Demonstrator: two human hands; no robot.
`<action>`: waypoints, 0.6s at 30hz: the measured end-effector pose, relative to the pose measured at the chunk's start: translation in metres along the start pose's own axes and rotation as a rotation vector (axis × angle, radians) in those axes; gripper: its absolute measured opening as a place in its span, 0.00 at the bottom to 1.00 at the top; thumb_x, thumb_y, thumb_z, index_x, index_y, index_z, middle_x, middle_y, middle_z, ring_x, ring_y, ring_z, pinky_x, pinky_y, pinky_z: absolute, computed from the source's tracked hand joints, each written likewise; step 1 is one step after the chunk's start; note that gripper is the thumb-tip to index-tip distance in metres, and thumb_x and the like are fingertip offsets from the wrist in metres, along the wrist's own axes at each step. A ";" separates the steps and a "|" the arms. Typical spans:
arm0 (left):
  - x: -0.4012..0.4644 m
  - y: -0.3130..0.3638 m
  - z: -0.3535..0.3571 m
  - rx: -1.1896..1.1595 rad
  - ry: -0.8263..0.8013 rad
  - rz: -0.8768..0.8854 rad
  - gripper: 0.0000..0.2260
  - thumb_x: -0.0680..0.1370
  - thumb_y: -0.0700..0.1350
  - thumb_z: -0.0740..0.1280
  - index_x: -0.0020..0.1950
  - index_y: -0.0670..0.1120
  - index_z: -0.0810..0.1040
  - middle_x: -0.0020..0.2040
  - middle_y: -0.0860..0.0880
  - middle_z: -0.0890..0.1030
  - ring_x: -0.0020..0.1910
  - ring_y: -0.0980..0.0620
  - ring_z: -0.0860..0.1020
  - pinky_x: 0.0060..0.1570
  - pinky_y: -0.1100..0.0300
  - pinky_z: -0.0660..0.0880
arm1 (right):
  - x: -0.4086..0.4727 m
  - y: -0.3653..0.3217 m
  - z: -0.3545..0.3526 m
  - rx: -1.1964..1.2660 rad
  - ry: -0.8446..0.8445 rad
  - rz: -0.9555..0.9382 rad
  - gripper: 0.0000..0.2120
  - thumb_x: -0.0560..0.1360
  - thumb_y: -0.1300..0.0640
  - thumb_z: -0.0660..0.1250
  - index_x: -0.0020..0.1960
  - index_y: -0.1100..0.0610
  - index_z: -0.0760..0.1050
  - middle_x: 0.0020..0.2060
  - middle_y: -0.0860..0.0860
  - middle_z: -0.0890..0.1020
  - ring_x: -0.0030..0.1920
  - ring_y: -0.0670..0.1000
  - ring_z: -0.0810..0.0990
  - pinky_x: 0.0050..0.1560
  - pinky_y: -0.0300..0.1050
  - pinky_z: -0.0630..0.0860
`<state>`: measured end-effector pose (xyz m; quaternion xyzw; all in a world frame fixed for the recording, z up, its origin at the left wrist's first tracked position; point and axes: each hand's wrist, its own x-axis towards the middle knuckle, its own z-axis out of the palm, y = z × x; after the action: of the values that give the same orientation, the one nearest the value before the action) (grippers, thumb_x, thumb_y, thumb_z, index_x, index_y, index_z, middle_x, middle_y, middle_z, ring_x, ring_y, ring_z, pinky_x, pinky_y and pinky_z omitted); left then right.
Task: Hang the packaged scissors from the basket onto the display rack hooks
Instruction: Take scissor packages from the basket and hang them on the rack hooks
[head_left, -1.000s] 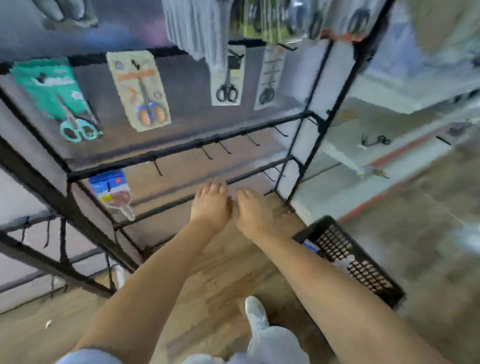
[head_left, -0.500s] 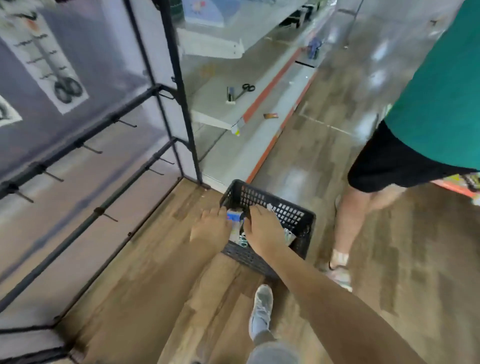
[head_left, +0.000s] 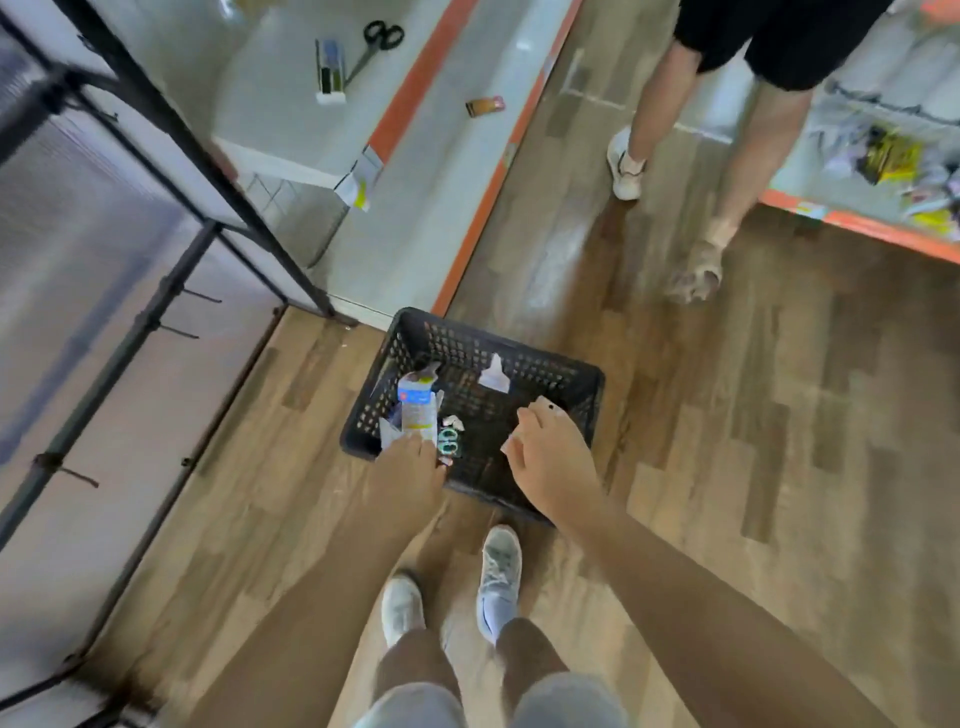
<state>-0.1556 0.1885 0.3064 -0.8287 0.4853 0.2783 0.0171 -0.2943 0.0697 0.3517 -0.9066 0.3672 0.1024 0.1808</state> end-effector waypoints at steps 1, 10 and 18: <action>0.008 -0.005 0.012 -0.024 -0.044 -0.026 0.17 0.71 0.49 0.57 0.38 0.36 0.78 0.37 0.38 0.79 0.36 0.37 0.80 0.33 0.50 0.79 | 0.006 0.006 0.012 0.004 -0.022 0.007 0.17 0.80 0.55 0.58 0.65 0.62 0.70 0.60 0.57 0.76 0.61 0.57 0.74 0.63 0.50 0.68; 0.089 -0.050 0.113 0.014 -0.166 -0.016 0.17 0.79 0.45 0.61 0.67 0.40 0.70 0.65 0.42 0.72 0.64 0.43 0.72 0.60 0.55 0.70 | 0.086 0.045 0.161 -0.040 -0.096 0.019 0.15 0.71 0.57 0.70 0.55 0.64 0.78 0.49 0.57 0.82 0.49 0.57 0.81 0.54 0.53 0.77; 0.192 -0.120 0.203 0.076 -0.168 -0.013 0.14 0.82 0.48 0.54 0.64 0.43 0.68 0.62 0.46 0.71 0.63 0.47 0.68 0.58 0.54 0.68 | 0.150 0.067 0.319 0.006 -0.239 0.074 0.22 0.81 0.53 0.53 0.72 0.60 0.62 0.70 0.55 0.68 0.69 0.54 0.67 0.71 0.48 0.60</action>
<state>-0.0765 0.1601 0.0143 -0.8043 0.4871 0.3278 0.0910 -0.2521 0.0593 -0.0048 -0.8732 0.3767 0.2152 0.2221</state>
